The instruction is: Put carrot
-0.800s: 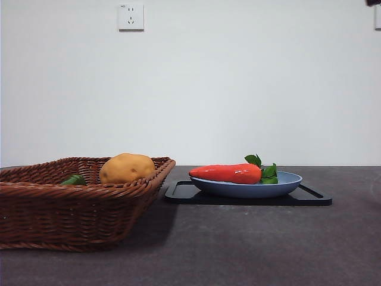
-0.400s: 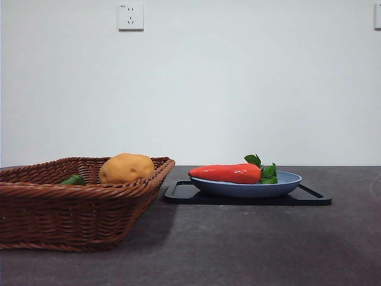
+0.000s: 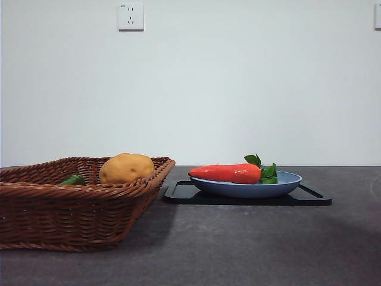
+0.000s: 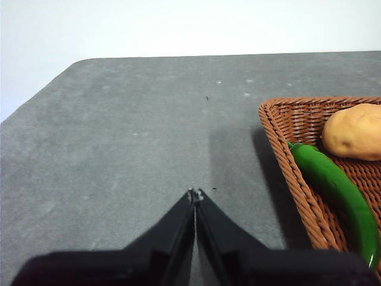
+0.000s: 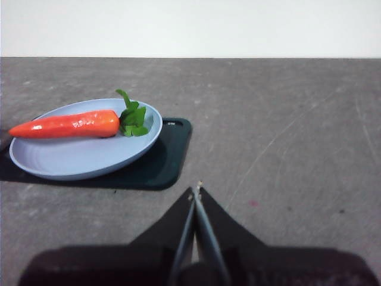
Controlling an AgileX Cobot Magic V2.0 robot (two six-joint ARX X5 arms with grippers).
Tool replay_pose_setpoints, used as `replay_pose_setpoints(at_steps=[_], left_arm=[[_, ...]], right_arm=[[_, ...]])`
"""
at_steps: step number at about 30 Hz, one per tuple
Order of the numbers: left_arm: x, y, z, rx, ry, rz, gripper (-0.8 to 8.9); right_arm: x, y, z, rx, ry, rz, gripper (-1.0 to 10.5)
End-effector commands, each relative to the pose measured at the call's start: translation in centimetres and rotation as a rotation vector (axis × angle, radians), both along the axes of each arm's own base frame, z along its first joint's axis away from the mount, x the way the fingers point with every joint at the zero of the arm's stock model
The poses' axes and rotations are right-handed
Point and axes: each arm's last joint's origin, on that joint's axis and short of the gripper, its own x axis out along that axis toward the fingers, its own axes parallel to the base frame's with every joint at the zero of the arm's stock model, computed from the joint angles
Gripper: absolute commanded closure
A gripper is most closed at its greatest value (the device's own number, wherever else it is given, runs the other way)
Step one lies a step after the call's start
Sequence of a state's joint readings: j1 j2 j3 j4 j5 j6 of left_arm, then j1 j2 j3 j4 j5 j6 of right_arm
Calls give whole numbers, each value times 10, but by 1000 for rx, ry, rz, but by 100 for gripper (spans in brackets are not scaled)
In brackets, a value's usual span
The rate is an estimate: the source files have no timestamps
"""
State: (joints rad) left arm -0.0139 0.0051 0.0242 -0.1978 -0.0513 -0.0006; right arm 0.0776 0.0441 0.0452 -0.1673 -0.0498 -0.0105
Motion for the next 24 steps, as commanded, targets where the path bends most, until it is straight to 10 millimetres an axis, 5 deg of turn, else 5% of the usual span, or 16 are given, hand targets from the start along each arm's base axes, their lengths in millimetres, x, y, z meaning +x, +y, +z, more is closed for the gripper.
replay_pose_setpoints(at_steps=[1,24], left_arm=[[0,0,-1,-7,-7,1,805],[0,0,-1,-7,-7,1,805]], right_arm=[[0,0,-6,58,-7,-13,943],[-1,-1,-10,104,14,-24,943]])
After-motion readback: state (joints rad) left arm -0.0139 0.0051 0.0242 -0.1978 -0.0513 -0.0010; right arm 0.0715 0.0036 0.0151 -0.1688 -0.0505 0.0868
